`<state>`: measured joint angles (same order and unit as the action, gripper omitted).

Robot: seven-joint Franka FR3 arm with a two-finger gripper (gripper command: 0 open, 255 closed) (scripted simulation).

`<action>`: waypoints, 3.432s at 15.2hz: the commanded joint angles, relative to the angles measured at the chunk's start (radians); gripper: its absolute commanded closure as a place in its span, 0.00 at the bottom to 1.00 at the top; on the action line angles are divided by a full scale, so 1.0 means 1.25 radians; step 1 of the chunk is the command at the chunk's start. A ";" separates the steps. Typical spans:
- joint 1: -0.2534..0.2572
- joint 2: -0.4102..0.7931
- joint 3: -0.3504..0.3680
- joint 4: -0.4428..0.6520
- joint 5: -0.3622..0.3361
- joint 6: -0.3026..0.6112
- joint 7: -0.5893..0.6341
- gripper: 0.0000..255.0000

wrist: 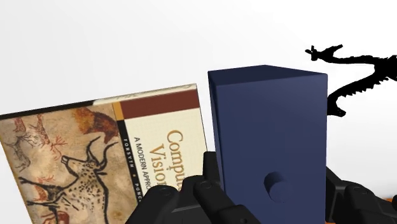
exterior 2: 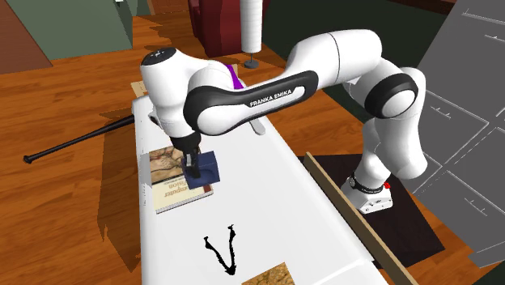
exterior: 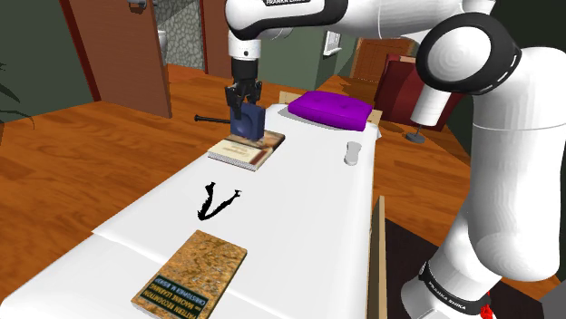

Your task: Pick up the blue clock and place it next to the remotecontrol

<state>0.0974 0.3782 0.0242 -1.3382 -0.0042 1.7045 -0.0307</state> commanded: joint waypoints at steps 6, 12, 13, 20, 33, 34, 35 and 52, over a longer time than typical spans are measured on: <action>-0.058 -0.023 -0.025 -0.012 0.008 -0.012 -0.083 1.00; -0.128 -0.025 -0.058 -0.014 0.018 -0.012 -0.185 1.00; -0.139 -0.022 -0.063 -0.011 0.020 -0.013 -0.201 1.00; -0.224 0.020 -0.099 0.053 0.034 -0.035 -0.318 1.00; -0.333 0.127 -0.130 0.175 0.058 -0.052 -0.451 1.00; -0.332 0.124 -0.130 0.160 0.058 -0.040 -0.452 1.00; -0.332 0.122 -0.130 0.145 0.058 -0.028 -0.452 1.00; -0.325 0.127 -0.128 -0.031 0.060 0.153 -0.456 1.00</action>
<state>-0.3087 0.5331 -0.1362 -1.3670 0.0701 1.8816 -0.5996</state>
